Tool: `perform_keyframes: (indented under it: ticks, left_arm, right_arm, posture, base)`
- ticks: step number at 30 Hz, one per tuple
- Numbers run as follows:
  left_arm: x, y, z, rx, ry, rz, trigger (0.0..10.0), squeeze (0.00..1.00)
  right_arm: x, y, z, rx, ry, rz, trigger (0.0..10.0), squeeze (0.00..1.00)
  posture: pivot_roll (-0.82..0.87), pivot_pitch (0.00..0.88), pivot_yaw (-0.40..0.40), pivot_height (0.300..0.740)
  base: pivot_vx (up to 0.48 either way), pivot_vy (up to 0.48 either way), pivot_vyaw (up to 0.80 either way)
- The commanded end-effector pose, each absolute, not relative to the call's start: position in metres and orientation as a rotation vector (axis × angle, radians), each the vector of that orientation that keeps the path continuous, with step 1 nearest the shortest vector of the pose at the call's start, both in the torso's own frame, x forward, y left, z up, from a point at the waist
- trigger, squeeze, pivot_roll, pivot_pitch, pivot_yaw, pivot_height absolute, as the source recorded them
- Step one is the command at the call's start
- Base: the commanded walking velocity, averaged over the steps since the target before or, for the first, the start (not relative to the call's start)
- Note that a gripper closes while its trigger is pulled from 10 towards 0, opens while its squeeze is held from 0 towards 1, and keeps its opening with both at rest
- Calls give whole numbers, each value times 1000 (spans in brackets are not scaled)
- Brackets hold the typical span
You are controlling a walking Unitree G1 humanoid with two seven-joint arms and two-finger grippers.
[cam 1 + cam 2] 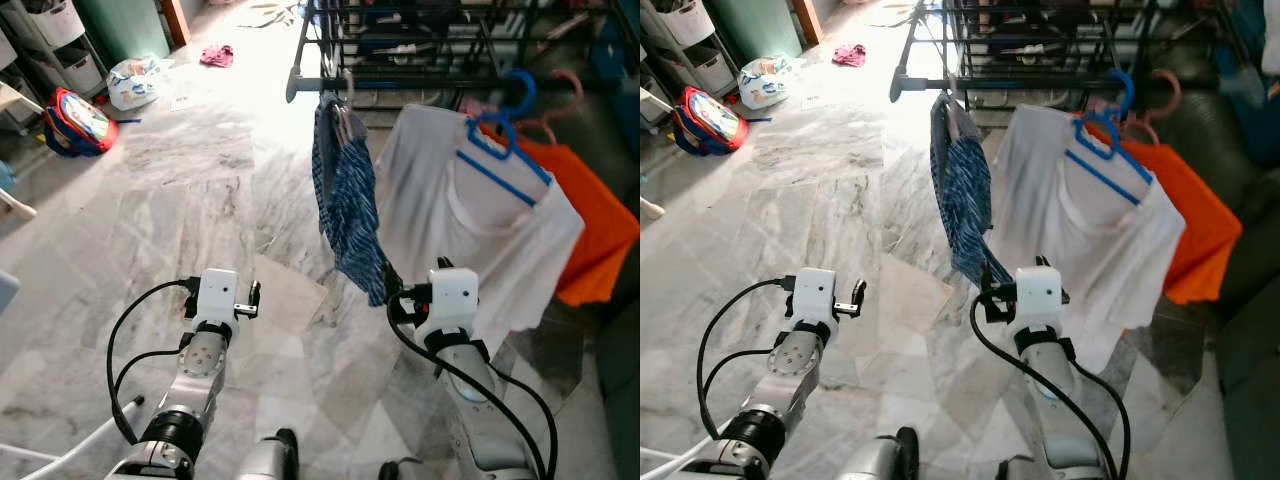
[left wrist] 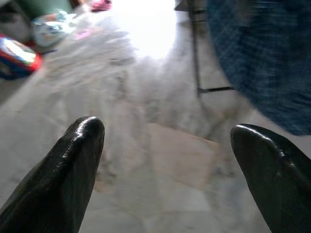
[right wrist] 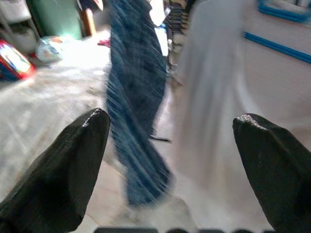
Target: Hang hanger
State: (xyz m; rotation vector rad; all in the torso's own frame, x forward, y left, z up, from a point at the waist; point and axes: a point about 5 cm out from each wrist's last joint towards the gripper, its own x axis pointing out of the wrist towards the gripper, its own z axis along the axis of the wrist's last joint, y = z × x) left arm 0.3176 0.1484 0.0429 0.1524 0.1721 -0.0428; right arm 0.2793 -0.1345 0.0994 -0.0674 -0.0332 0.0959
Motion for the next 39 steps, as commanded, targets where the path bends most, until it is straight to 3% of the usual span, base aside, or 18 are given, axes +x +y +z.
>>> perform_keyframes:
  ticks: [1,14,15,17,18,19,25,30,39]
  left_arm:
    - [313,154,35,164,204,-27,10000,0]
    - [292,161,4,237,355,-58,10000,0]
    - [289,162,0,247,382,-67,10000,0]
    - [285,163,-6,265,416,-80,10000,0]
    - [283,164,-9,273,437,-88,10000,0]
    - [278,166,-14,289,472,-101,10000,0]
    - [259,174,-34,350,611,-140,10000,0]
    - [244,169,-49,385,731,-215,10000,0]
    - [245,155,-49,386,726,-278,10000,0]
  right_arm:
    - [277,-132,94,-51,-15,99,10000,890]
    - [274,-137,41,-47,171,130,10000,882]
    - [274,-140,31,-41,212,125,10000,580]
    - [272,-145,19,-36,265,118,10000,522]
    - [270,-147,13,-21,298,114,10000,392]
    - [268,-150,6,-12,333,103,10000,0]
    - [250,-165,-31,115,530,7,10000,0]
    - [225,-175,-56,94,705,-30,10000,0]
    - [214,-181,-65,58,778,-31,10000,0]
  posture:
    - [-8,171,64,740]
    - [7,130,58,740]
    - [5,125,57,740]
    - [3,118,52,740]
    - [2,117,50,740]
    - [-3,108,44,740]
    - [-24,82,42,740]
    - [-39,53,52,740]
    - [-48,35,55,740]
  base:
    - [-292,0,0]
    - [-87,0,0]
    - [0,0,0]
    - [0,0,0]
    - [0,0,0]
    - [0,0,0]
    - [0,0,0]
    - [0,0,0]
    - [0,238,0]
